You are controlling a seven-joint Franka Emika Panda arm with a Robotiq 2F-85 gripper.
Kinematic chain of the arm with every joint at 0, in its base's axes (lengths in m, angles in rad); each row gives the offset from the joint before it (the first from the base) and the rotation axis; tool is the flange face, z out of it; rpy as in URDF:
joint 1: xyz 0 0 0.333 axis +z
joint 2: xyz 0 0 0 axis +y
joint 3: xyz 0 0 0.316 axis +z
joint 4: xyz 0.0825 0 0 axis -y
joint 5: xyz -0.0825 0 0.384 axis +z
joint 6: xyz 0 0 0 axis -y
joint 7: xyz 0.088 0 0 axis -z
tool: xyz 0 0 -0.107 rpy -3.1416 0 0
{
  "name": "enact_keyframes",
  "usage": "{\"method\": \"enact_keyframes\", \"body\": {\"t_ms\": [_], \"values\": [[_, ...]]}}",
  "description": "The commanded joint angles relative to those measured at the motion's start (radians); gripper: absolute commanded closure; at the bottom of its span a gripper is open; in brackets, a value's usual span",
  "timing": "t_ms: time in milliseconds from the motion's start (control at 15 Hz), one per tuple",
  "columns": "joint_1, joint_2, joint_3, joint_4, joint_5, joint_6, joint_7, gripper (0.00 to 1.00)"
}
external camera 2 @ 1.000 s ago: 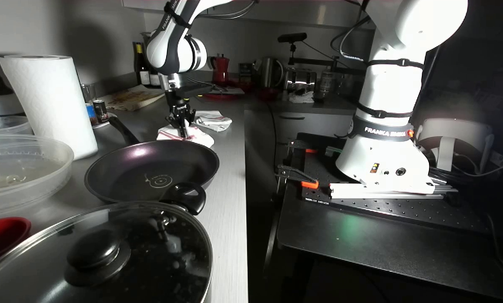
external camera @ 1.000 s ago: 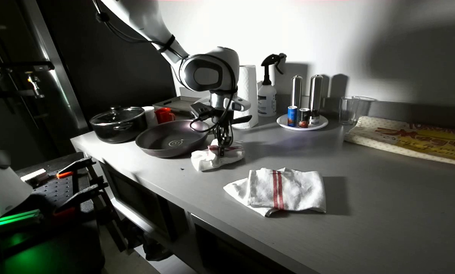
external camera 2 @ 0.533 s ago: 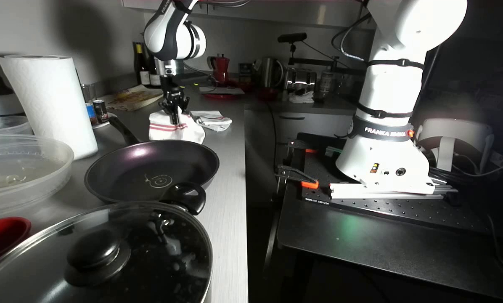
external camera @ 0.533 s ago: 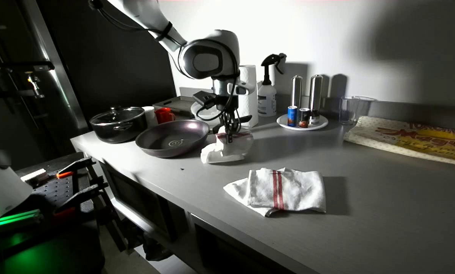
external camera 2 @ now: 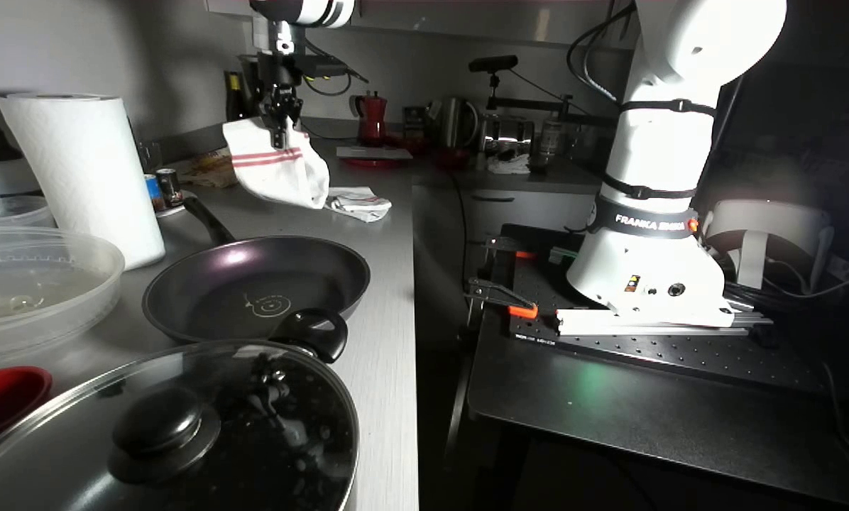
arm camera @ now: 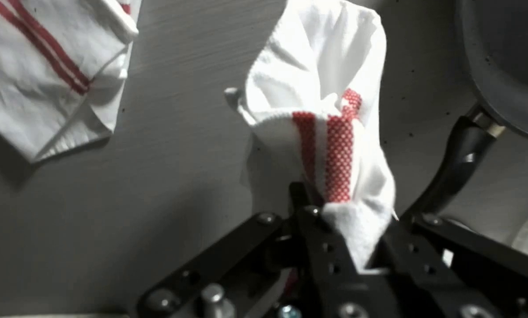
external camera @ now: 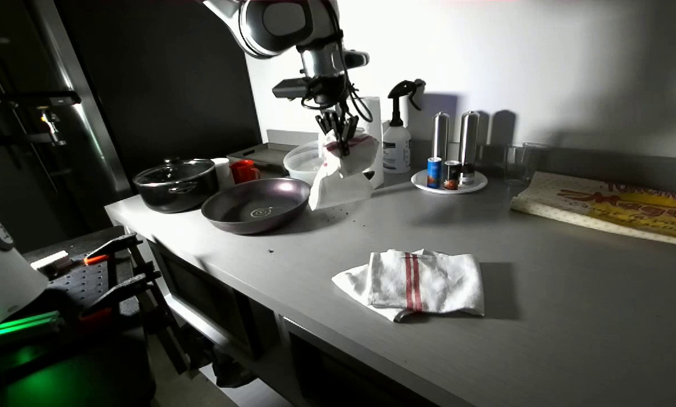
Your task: Use the towel to wipe the pan
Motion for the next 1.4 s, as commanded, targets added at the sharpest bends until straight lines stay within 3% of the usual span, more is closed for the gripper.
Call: {"method": "enact_keyframes", "body": {"t_ms": [0, 600, 667, 733, 1067, 1133, 1333], "values": [[0.012, -0.110, 0.049, -0.055, -0.037, -0.032, -0.119, 0.97], [0.082, -0.161, 0.176, -0.056, -0.033, -0.199, -0.400, 0.97], [0.088, -0.167, 0.177, -0.062, -0.048, -0.218, -0.433, 0.97], [0.091, -0.138, 0.164, -0.038, -0.028, -0.183, -0.368, 0.88], [0.097, -0.138, 0.169, -0.045, -0.034, -0.197, -0.418, 0.88], [0.092, -0.127, 0.169, -0.037, -0.039, -0.198, -0.444, 0.97], [0.095, -0.086, 0.172, -0.023, -0.057, -0.193, -0.500, 0.97]]}}
